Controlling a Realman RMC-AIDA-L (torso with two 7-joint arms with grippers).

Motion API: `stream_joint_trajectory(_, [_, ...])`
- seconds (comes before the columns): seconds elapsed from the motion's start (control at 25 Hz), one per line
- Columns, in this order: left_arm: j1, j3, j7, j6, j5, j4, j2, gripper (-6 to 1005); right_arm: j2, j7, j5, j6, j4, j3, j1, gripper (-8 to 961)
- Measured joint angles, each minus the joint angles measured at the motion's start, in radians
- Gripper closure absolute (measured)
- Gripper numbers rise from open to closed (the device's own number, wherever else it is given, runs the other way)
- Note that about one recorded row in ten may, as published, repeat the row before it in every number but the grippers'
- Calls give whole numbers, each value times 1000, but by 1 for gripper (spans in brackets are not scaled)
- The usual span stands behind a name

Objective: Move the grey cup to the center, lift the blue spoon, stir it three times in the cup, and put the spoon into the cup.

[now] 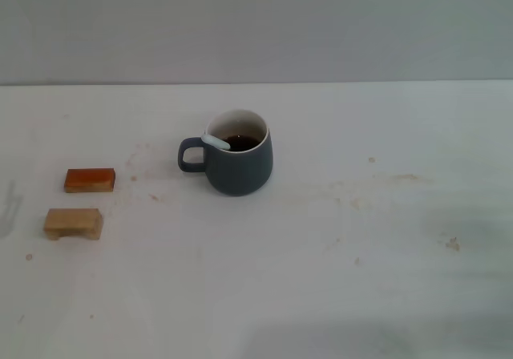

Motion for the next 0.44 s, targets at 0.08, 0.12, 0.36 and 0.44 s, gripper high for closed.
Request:
stream_joint_trajectory(0.08, [5,0,0,1,0,1,0,167,0,0,0,5,-2,-5,4,954])
stream_joint_trajectory(0.12, [5,0,0,1,0,1,0,166,0,0,0,9,-3,-15,8,954])
stream_joint_trajectory(0.36, [20,-1,2,12,0,6,-1,159,-2,-1,0,9,-20,-76,18,954])
stream_joint_trajectory(0.44, [34,-1,2,29,0,3,-1,159,-1,-1,0,8,-22,-87,16,954])
